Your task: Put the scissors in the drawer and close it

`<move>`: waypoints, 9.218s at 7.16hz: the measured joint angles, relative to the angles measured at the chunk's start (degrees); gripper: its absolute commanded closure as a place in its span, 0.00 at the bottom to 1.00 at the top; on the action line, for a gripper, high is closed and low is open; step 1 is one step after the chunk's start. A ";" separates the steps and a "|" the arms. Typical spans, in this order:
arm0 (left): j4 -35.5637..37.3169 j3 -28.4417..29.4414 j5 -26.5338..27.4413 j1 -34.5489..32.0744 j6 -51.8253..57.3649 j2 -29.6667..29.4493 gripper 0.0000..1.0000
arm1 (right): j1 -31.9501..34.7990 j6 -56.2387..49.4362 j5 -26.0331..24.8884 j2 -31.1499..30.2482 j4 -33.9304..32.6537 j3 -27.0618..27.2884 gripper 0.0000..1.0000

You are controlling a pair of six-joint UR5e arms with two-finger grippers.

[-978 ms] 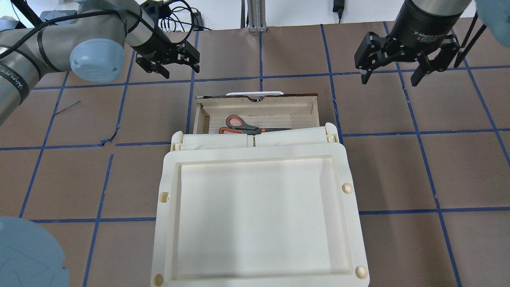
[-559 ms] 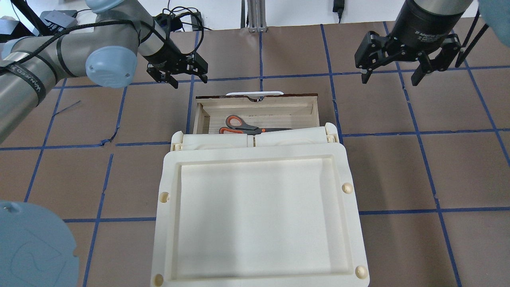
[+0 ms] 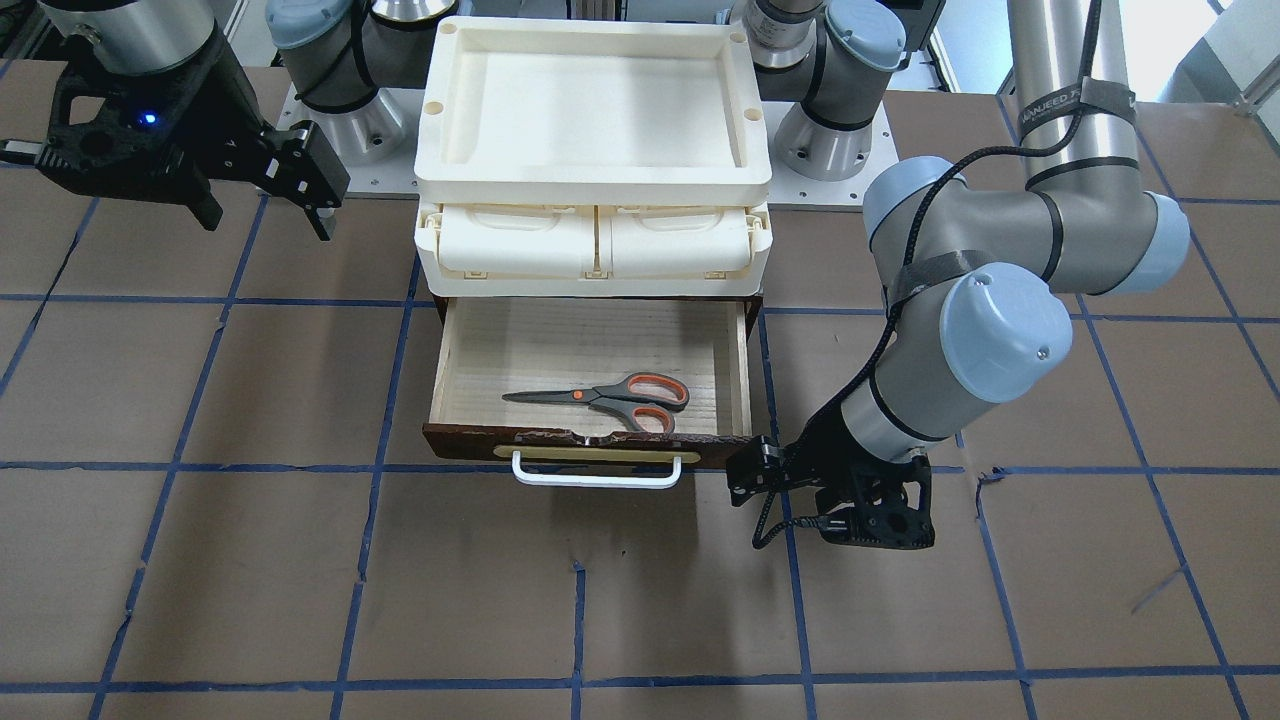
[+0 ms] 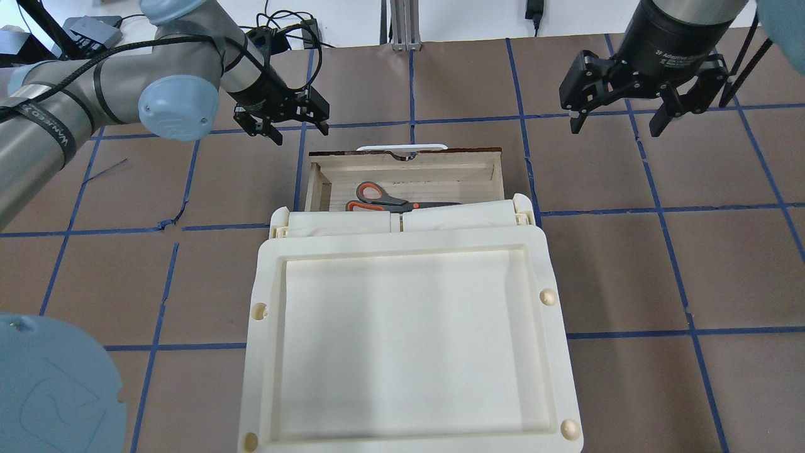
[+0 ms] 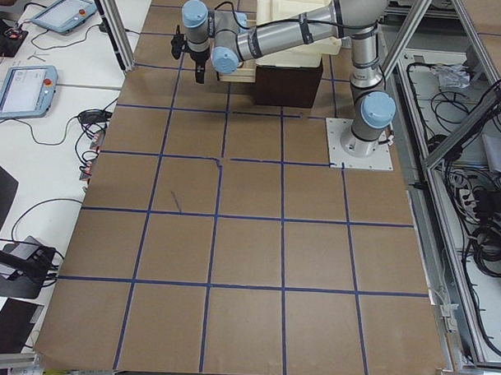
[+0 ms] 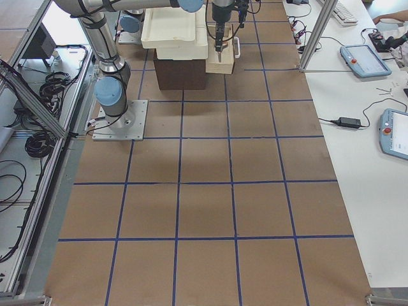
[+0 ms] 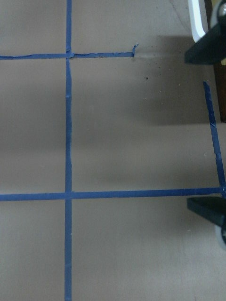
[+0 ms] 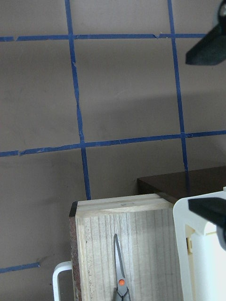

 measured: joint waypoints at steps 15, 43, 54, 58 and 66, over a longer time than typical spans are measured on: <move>-16.09 -0.82 0.87 -0.18 -2.98 3.37 0.00 | 0.06 -2.06 0.20 0.08 -0.39 0.01 0.00; -30.84 -2.42 2.40 -1.66 -8.24 5.40 0.00 | -0.85 -2.02 1.44 2.69 -6.32 0.58 0.00; -16.37 0.28 11.35 3.20 0.04 21.01 0.00 | -0.94 -2.75 0.77 2.36 -6.32 0.72 0.00; -21.90 -0.53 13.59 3.26 0.67 23.99 0.00 | -0.95 -2.73 0.87 2.67 -5.69 0.44 0.00; -22.50 -0.56 13.60 3.10 0.68 24.11 0.00 | -1.23 -2.74 1.04 2.68 -5.65 0.32 0.00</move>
